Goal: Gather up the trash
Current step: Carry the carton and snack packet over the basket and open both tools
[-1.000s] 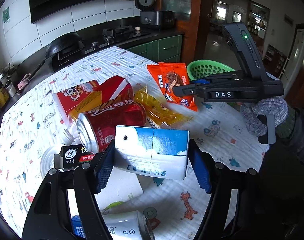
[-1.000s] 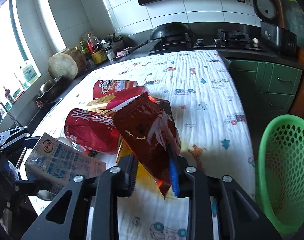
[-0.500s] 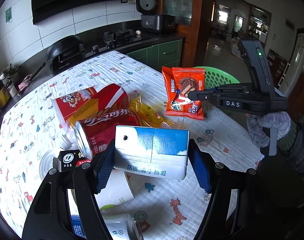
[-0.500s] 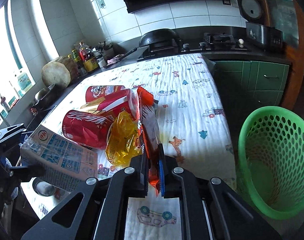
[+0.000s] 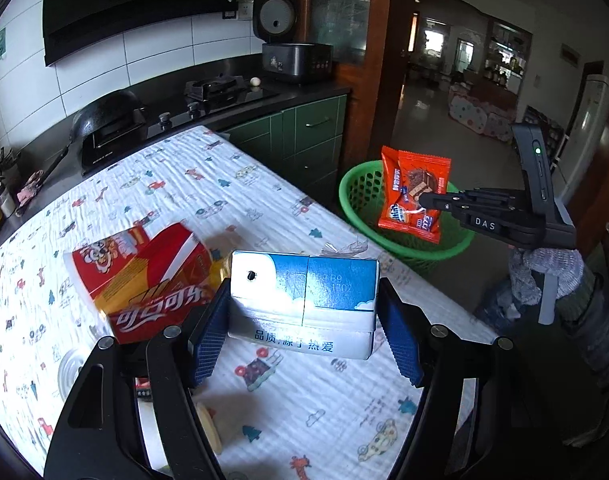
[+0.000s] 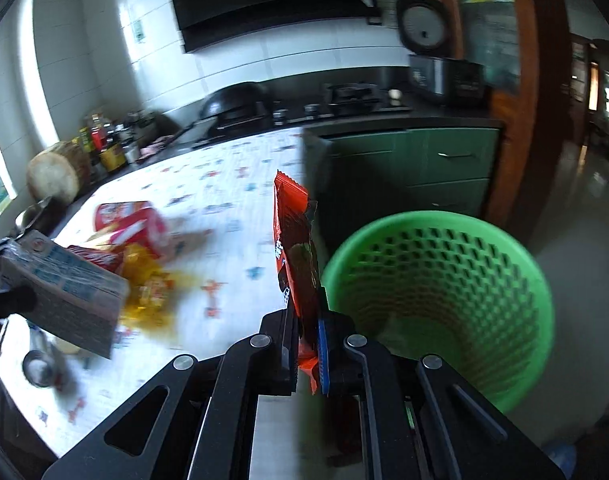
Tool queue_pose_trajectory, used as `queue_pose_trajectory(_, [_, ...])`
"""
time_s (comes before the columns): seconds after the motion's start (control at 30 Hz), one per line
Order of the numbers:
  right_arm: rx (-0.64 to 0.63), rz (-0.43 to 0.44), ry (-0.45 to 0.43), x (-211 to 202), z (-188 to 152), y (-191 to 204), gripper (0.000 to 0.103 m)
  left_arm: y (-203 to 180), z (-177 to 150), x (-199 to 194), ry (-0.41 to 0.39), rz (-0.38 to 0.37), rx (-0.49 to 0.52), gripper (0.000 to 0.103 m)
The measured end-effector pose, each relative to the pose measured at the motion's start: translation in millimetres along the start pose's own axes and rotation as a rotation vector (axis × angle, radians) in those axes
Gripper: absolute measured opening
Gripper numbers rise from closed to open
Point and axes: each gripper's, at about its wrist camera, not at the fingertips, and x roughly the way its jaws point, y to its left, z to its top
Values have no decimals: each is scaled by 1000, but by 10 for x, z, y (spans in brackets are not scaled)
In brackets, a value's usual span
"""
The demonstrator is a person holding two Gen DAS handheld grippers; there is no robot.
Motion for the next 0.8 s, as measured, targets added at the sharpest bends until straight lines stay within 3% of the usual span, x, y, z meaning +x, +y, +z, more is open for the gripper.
queue_pose_trajectory(0.17, [54,-125,31,78,-87,-552,8,-264,302,214,-12,-35,17,69])
queue_pose_trajectory(0.4, [153,-142,71,241,-275,-1129,13,-648,655,713,18,-79,32,69])
queue_pose_trajectory(0.53, [180,-141,41,185,-351,-1303,48,-848,797,1005,40,-92,49,69])
queue_pose_trajectory(0.63, [195,-127,26,119,-386,-1370,48,-979,857,1225,64,-100,54,69])
queue_pose_trajectory(0.8, [196,-114,-19,-67,-413,-1380,58,-1154,946,1580,109,-112,64,69])
